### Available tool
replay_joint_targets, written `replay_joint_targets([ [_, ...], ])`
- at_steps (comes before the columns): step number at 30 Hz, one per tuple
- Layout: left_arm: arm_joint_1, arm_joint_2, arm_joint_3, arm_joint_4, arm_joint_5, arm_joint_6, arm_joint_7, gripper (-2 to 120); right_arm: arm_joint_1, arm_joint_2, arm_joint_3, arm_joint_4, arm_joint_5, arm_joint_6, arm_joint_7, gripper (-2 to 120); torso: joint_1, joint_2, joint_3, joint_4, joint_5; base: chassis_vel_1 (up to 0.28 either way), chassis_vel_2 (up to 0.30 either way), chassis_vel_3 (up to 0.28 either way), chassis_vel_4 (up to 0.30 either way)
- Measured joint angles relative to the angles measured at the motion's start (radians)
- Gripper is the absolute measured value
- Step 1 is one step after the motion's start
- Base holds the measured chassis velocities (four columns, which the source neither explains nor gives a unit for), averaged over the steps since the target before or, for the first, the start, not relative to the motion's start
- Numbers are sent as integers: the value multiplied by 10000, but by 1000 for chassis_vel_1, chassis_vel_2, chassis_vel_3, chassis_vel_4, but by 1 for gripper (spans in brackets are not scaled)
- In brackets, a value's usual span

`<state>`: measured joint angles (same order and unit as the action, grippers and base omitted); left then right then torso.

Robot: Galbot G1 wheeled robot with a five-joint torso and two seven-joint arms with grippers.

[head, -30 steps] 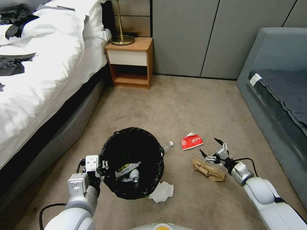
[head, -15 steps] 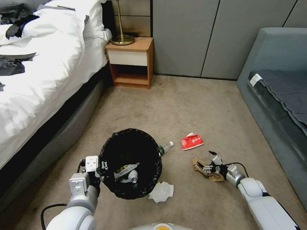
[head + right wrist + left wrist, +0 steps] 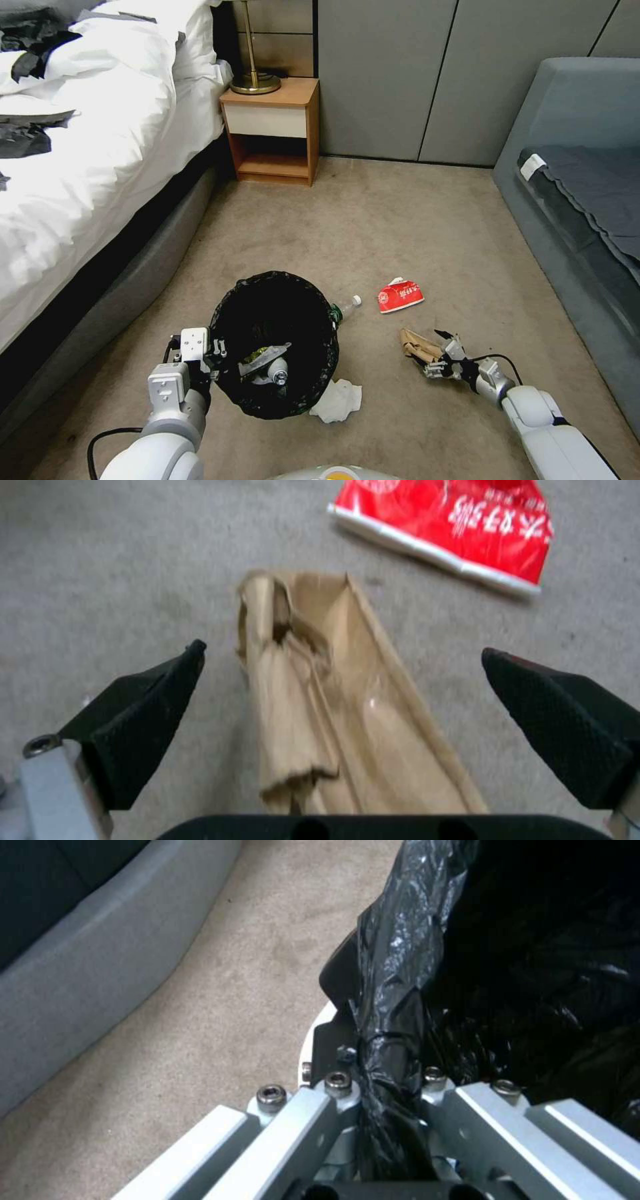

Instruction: Pick up the trash bin, then pick up the garbage from the floor and place it into the trash bin.

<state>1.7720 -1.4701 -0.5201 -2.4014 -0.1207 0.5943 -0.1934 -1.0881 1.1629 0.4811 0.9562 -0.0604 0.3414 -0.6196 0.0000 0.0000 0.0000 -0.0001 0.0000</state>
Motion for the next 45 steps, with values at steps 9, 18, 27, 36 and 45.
replay_joint_targets([
  [9,203,-4,34,-129,104,-64,3,0,738,615,481,-1789,-944,524,158,100,0,0,0,2,2,0,0,0,0],
  [18,299,-17,21,-204,157,-133,3,0,1125,910,853,-2760,-1466,1240,267,80,-1,2,-2,2,-3,0,0,0,0],
  [27,270,-41,90,-204,191,-143,5,0,951,860,739,-2295,-1238,1144,343,58,0,1,1,7,8,0,0,0,0],
  [36,286,8,127,-200,195,-168,6,0,711,824,701,-1885,-992,1125,412,24,0,1,0,1,-2,0,0,0,0],
  [45,278,32,156,-200,193,-175,12,0,544,766,668,-1612,-787,1134,438,0,0,0,1,3,3,0,0,0,0],
])
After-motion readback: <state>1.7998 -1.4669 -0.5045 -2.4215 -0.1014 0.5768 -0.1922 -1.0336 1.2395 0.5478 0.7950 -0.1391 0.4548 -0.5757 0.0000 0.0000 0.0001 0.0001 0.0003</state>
